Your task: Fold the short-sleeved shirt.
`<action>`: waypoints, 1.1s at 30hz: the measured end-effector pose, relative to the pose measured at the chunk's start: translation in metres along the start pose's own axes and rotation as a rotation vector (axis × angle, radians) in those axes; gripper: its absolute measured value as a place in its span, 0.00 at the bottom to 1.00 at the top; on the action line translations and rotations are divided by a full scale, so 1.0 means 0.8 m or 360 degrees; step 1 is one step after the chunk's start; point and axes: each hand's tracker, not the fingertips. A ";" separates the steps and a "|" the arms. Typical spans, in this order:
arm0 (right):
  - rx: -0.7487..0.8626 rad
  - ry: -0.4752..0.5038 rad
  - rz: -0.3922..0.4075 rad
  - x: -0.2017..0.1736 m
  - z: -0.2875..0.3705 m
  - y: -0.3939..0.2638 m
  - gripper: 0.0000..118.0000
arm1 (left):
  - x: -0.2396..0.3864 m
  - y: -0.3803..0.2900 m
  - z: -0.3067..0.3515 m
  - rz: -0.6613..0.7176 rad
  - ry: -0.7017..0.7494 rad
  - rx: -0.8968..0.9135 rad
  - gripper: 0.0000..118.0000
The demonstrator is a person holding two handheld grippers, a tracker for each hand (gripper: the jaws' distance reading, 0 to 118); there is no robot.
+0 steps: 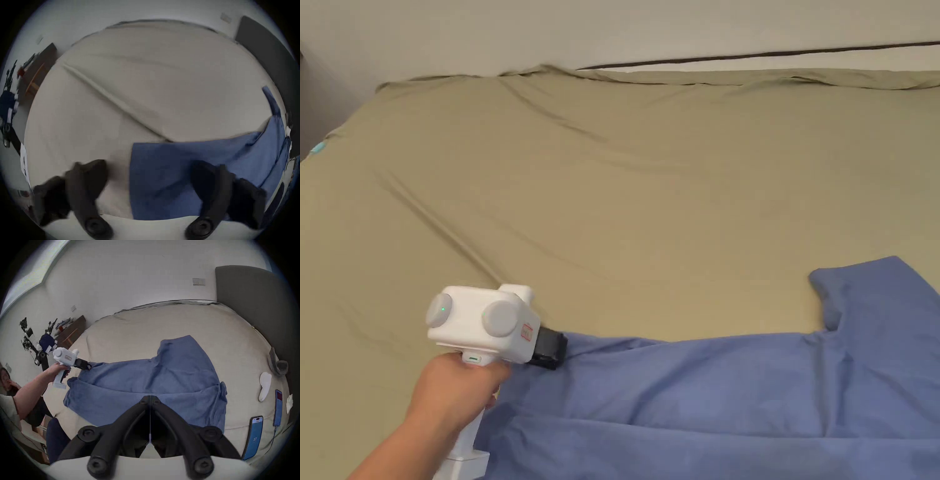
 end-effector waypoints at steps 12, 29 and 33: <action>-0.0065 -0.0144 0.0114 0.042 -0.034 0.069 0.02 | -0.019 -0.033 0.121 0.0257 -0.0462 0.0355 0.01; -0.0891 -0.0482 0.0205 0.185 -0.279 0.153 0.69 | -0.009 -0.034 0.155 0.0203 -0.0486 0.0367 0.01; -0.0706 -0.0322 0.0148 0.163 -0.254 0.157 0.03 | -0.016 -0.033 0.149 0.0246 -0.0494 0.0356 0.01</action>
